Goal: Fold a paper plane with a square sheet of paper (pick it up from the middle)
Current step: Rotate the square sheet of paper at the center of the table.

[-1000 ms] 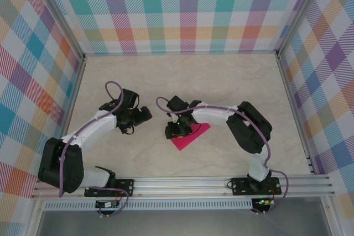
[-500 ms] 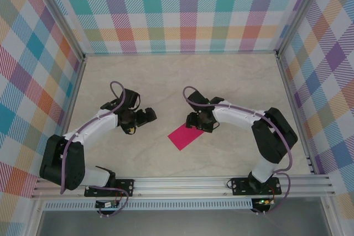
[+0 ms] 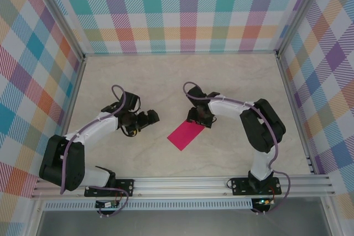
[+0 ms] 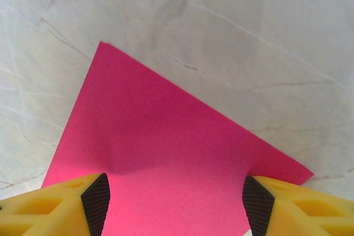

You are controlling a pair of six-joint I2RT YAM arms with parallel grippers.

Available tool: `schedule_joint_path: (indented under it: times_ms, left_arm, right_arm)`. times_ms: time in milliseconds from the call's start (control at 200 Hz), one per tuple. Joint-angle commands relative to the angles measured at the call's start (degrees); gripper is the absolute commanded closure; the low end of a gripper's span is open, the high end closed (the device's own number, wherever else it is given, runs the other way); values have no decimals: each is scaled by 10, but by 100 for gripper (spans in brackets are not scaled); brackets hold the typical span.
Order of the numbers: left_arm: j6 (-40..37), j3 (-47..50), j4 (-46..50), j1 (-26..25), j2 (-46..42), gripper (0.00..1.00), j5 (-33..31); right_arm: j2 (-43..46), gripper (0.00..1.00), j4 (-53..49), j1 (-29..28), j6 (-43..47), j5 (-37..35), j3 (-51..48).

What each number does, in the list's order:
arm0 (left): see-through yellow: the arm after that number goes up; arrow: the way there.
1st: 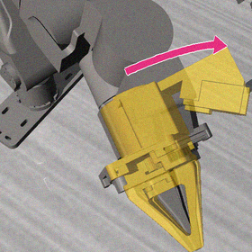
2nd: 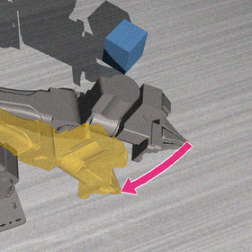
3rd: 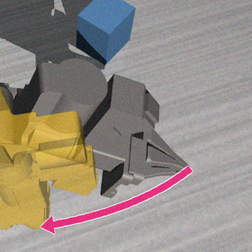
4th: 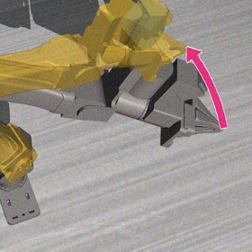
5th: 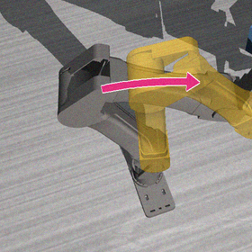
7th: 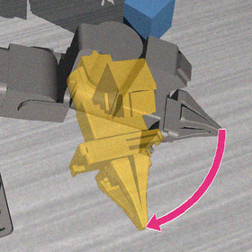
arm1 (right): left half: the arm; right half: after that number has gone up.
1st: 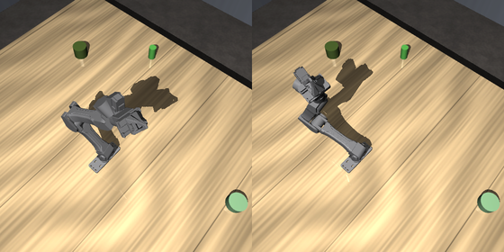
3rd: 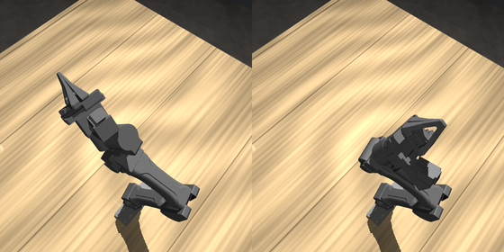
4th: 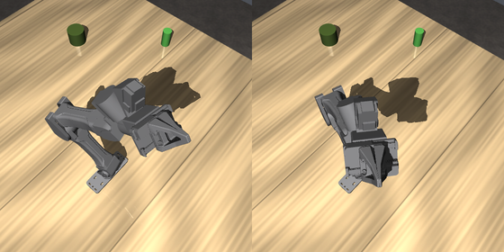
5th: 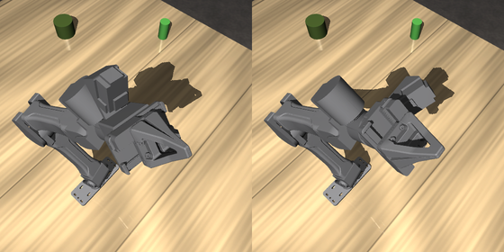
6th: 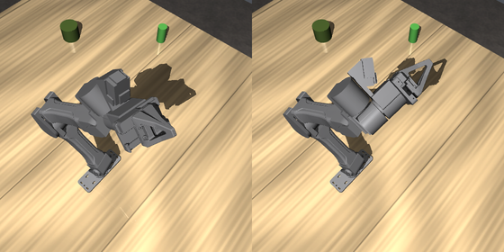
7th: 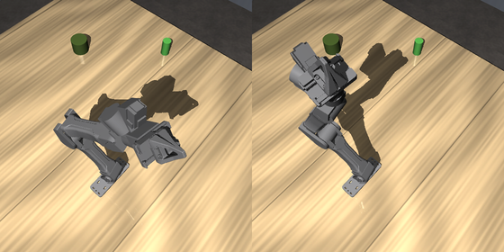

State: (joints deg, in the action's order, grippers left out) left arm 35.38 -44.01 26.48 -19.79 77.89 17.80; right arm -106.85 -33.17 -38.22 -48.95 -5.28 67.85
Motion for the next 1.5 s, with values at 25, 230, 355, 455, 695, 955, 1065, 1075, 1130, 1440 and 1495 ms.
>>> schedule_joint_path:
  times_ms: [25,230,355,455,695,955,1065,1075,1130,1440,1495]
  left_arm:
    - [36,27,-51,-11,-8,3,70]
    - [105,73,-144,-62,-7,14,126]
    - [130,78,-168,-102,7,19,129]
    - [158,85,-203,-126,24,24,121]
    - [207,114,-257,-141,26,32,87]
    - [217,105,-277,-160,70,31,96]
    - [214,94,-269,-169,84,31,84]
    - [214,94,-269,-169,85,31,84]
    - [217,93,-277,-170,87,32,85]
    - [216,83,-270,-171,80,42,84]
    - [215,81,-267,-171,77,43,83]
  right_arm:
    - [-66,33,63,8,72,54,30]
    - [-93,33,52,11,86,68,68]
    - [-99,33,53,16,68,69,49]
    - [-101,33,56,23,42,67,30]
    - [-106,35,48,33,18,64,18]
    - [-112,35,55,34,18,77,18]
    - [-114,35,64,35,18,86,14]
    - [-114,35,64,35,18,86,13]
    - [-115,35,64,35,18,88,12]
    - [-121,35,74,35,15,96,-2]
    - [-121,36,76,36,13,98,-2]
